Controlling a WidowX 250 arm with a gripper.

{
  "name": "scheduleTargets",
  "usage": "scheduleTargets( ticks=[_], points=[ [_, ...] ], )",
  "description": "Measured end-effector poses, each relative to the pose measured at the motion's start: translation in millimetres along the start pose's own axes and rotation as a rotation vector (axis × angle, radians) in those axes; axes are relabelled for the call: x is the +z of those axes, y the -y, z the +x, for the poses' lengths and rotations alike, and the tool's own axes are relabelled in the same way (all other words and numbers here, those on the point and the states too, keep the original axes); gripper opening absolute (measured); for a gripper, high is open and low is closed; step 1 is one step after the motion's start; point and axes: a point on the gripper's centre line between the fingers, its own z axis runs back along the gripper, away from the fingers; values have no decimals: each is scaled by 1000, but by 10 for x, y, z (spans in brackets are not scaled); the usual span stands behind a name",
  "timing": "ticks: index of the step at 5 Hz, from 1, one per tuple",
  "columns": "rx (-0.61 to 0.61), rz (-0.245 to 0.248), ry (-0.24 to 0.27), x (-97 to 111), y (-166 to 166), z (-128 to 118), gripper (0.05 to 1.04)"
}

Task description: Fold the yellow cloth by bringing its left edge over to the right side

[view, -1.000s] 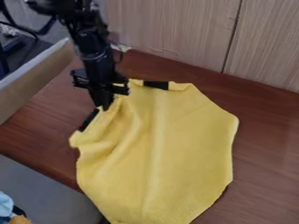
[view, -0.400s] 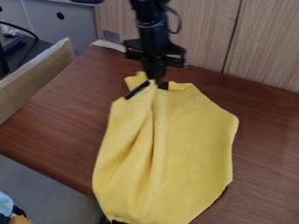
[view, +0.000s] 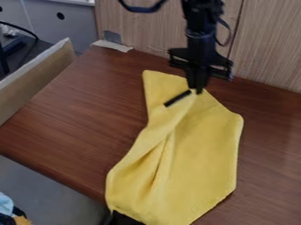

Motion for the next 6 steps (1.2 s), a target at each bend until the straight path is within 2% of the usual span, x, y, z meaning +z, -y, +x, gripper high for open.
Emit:
scheduleTargets(
  ticks=[2, 4, 5, 6],
  points=[
    [-73, 17, -63, -516, 289, 91, 52],
    [-101, 35, -53, -555, 361, 167, 68],
    [-115, 43, -58, -552, 356, 165, 207],
    [-126, 43, -60, -558, 372, 155, 448]
  ],
)
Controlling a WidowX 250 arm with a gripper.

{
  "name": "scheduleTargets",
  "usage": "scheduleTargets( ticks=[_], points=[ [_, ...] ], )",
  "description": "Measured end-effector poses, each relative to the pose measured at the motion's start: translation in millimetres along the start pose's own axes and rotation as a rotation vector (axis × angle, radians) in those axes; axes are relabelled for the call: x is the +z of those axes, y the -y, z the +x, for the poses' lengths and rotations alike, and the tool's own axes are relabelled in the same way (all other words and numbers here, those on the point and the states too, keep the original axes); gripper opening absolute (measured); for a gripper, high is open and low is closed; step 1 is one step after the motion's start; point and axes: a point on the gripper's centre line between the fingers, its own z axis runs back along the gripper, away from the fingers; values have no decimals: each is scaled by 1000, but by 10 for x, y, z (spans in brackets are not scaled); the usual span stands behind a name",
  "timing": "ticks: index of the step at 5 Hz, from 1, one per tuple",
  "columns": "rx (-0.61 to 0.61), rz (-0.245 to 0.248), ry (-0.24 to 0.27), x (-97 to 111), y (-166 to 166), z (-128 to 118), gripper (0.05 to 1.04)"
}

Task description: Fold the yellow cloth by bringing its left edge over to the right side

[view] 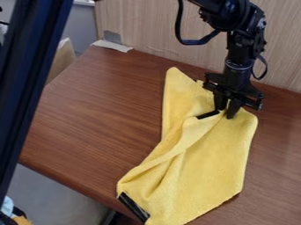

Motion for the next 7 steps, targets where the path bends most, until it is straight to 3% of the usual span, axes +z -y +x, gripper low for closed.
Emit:
scheduleTargets(
  ticks=[2, 4, 7],
  points=[
    [-51, -4, -12, 22, 37, -19, 973],
    [-91, 1, 32, 196, 7, 45, 1001],
    [-138, -4, 171, 866, -92, 57, 1001]
  ],
)
